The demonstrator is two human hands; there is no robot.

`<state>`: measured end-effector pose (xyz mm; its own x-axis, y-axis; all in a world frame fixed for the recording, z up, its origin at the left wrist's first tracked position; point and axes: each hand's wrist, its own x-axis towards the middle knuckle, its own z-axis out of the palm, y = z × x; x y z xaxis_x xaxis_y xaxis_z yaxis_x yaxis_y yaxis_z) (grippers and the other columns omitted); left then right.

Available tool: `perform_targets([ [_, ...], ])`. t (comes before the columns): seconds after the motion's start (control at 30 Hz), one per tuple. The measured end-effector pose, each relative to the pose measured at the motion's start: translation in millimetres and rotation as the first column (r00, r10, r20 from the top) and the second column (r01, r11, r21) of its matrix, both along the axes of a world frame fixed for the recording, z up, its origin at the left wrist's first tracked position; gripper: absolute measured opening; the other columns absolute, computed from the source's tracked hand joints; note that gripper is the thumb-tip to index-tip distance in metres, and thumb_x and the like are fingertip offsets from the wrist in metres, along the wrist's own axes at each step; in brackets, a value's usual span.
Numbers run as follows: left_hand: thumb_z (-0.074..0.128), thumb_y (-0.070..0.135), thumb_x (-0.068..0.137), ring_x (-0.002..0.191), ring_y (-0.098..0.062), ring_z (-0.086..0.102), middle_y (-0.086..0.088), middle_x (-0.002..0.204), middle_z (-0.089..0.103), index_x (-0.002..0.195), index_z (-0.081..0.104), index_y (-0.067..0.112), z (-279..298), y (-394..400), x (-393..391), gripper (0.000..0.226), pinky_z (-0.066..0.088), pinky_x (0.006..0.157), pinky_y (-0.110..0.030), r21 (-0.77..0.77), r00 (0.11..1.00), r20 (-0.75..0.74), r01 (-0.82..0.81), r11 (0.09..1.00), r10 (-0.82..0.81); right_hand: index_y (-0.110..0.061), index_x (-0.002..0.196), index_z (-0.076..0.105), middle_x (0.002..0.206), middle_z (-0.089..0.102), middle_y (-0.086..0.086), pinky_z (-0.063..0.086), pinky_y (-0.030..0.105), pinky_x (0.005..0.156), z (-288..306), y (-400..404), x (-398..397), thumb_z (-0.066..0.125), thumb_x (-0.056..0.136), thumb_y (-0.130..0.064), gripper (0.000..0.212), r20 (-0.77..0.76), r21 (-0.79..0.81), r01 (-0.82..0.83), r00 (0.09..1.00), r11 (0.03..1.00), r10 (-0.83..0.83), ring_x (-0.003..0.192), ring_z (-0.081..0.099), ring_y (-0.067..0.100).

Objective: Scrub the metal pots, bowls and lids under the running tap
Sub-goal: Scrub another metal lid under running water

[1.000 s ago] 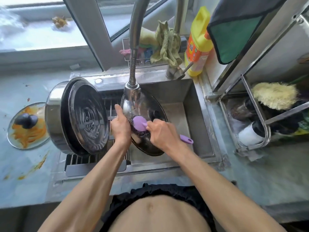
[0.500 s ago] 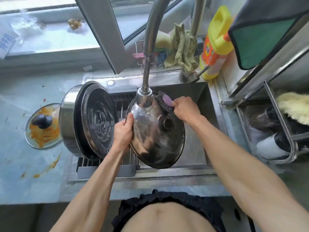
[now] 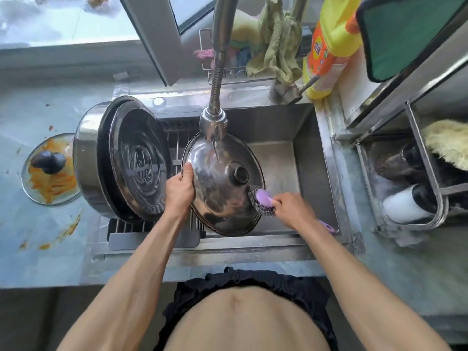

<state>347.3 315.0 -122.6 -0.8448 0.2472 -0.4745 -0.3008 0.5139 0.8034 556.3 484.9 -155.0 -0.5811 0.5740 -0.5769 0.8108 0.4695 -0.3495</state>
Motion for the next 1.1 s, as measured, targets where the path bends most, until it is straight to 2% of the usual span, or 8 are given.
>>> perform_targets([
  [0.13, 0.045, 0.056, 0.104, 0.073, -0.022, 0.059, -0.012, 0.077, 0.062, 0.089, 0.064, 0.004, -3.8, -12.0, 8.2, 0.058, 0.046, 0.067, -0.033, -0.024, 0.999, 0.001, -0.048, 0.999, 0.048, -0.016, 0.084, 0.065, 0.09, 0.068, 0.017, 0.04, 0.034, 0.064, 9.1, -6.7, -0.7, 0.047, 0.095, -0.027, 0.024, -0.082, 0.073, 0.022, 0.996, 0.997, -0.016, 0.079, 0.059, 0.035],
  [0.23, 0.044, 0.059, 0.102, 0.068, -0.022, 0.056, -0.008, 0.072, 0.06, 0.083, 0.06, 0.004, -4.7, -18.7, 14.7, 0.06, 0.045, 0.066, -0.033, -0.056, 0.994, 0.004, -0.106, 0.993, 0.107, -0.014, 0.082, 0.063, 0.088, 0.068, 0.016, 0.04, 0.036, 0.065, 20.4, -12.2, -16.7, 0.046, 0.093, -0.026, 0.024, -0.157, 0.126, -0.013, 0.987, 0.992, 0.033, 0.083, 0.061, 0.036],
  [0.33, 0.044, 0.061, 0.101, 0.08, -0.023, 0.06, -0.007, 0.08, 0.063, 0.078, 0.061, 0.003, -6.9, -23.4, 15.6, 0.065, 0.048, 0.074, -0.034, -0.068, 0.98, -0.003, -0.2, 0.977, 0.2, -0.014, 0.081, 0.065, 0.087, 0.068, 0.014, 0.043, 0.035, 0.067, 26.2, -18.8, -27.7, 0.047, 0.094, -0.029, 0.027, -0.149, 0.184, -0.111, 0.979, 0.977, 0.139, 0.083, 0.062, 0.037],
  [0.6, 0.037, 0.051, 0.108, 0.124, -0.033, 0.058, -0.014, 0.127, 0.065, 0.127, 0.065, 0.001, -8.2, -5.4, 28.5, 0.06, 0.042, 0.098, -0.034, -0.141, 0.964, -0.003, -0.265, 0.954, 0.268, -0.012, 0.11, 0.07, 0.101, 0.065, 0.009, 0.048, 0.04, 0.073, 33.1, -37.8, -42.5, 0.048, 0.098, -0.026, 0.029, -0.163, 0.293, -0.328, 0.908, 0.898, 0.385, 0.093, 0.065, 0.038],
  [0.73, 0.037, 0.054, 0.107, 0.12, -0.037, 0.06, -0.02, 0.125, 0.066, 0.119, 0.067, -0.004, -10.7, -0.4, 30.6, 0.067, 0.042, 0.098, -0.037, -0.15, 0.936, -0.032, -0.351, 0.924, 0.351, -0.008, 0.107, 0.068, 0.098, 0.065, 0.012, 0.049, 0.043, 0.07, 36.5, -41.5, -46.8, 0.048, 0.099, -0.025, 0.028, -0.221, 0.298, -0.313, 0.897, 0.902, 0.384, 0.087, 0.065, 0.04],
  [0.87, 0.04, 0.059, 0.104, 0.108, -0.034, 0.063, -0.018, 0.103, 0.067, 0.085, 0.066, 0.0, -11.3, 2.2, 29.8, 0.067, 0.044, 0.091, -0.034, -0.19, 0.913, -0.019, -0.404, 0.895, 0.408, -0.006, 0.112, 0.066, 0.1, 0.063, 0.011, 0.036, 0.037, 0.063, 52.3, -48.1, -55.7, 0.047, 0.1, -0.021, 0.027, -0.174, 0.345, -0.422, 0.849, 0.838, 0.5, 0.087, 0.065, 0.039],
  [0.97, 0.041, 0.064, 0.101, 0.113, -0.04, 0.063, -0.024, 0.114, 0.07, 0.106, 0.071, -0.007, -16.1, 1.2, 28.8, 0.077, 0.048, 0.101, -0.042, -0.206, 0.912, -0.011, -0.403, 0.892, 0.409, -0.007, 0.113, 0.066, 0.101, 0.063, 0.01, 0.034, 0.037, 0.064, 61.5, -45.4, -91.9, 0.048, 0.097, -0.018, 0.027, -0.148, 0.34, -0.419, 0.86, 0.842, 0.488, 0.09, 0.065, 0.038],
  [1.1, 0.041, 0.063, 0.102, 0.113, -0.041, 0.063, -0.026, 0.113, 0.07, 0.103, 0.071, -0.009, -15.7, 2.0, 26.3, 0.078, 0.046, 0.094, -0.038, -0.202, 0.908, -0.022, -0.414, 0.888, 0.418, -0.011, 0.107, 0.07, 0.104, 0.069, 0.013, 0.05, 0.038, 0.077, 65.5, -20.2, -146.2, 0.051, 0.088, -0.012, 0.026, -0.117, 0.337, -0.372, 0.895, 0.865, 0.431, 0.096, 0.067, 0.037],
])
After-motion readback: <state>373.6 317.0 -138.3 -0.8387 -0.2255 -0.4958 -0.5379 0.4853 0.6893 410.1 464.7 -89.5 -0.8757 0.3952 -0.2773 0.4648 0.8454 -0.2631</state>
